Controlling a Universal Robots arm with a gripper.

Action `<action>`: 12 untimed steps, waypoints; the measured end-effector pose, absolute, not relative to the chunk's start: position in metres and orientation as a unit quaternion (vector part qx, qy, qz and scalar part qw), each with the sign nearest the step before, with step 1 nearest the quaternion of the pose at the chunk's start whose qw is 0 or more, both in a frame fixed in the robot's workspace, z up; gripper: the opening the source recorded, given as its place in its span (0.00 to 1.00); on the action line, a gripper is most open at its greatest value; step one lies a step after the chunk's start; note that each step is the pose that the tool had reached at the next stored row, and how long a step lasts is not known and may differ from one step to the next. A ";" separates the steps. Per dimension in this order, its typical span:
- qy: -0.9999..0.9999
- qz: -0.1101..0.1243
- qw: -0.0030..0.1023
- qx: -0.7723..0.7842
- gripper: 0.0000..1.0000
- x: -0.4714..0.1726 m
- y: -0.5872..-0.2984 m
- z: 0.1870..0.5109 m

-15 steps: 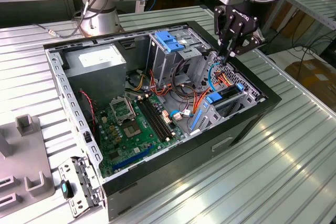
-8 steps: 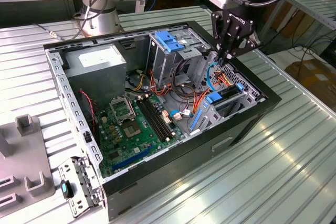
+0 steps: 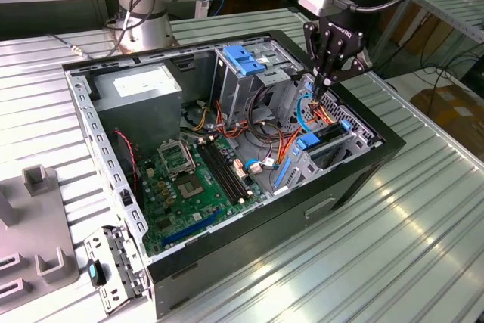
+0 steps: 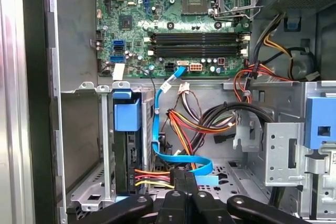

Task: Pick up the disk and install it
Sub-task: 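Insert the second disk wire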

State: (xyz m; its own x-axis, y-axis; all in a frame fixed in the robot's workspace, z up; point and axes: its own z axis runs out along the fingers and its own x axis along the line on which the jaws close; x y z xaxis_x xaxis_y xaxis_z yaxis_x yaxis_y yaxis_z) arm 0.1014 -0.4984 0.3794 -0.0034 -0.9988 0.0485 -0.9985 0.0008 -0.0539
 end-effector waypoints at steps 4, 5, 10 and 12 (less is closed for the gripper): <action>0.707 -0.039 -0.001 -0.706 0.18 0.101 -0.498 0.377; 0.707 -0.040 -0.002 -0.706 0.18 0.101 -0.498 0.377; 0.707 -0.045 -0.007 -0.706 0.18 0.101 -0.498 0.372; 0.707 -0.047 -0.009 -0.706 0.18 0.101 -0.497 0.370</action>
State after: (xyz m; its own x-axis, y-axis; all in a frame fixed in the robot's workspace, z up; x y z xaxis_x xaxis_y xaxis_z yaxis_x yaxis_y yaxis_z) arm 0.1014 -0.4975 0.3699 -0.0034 -0.9969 0.0781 -0.9985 -0.0008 -0.0539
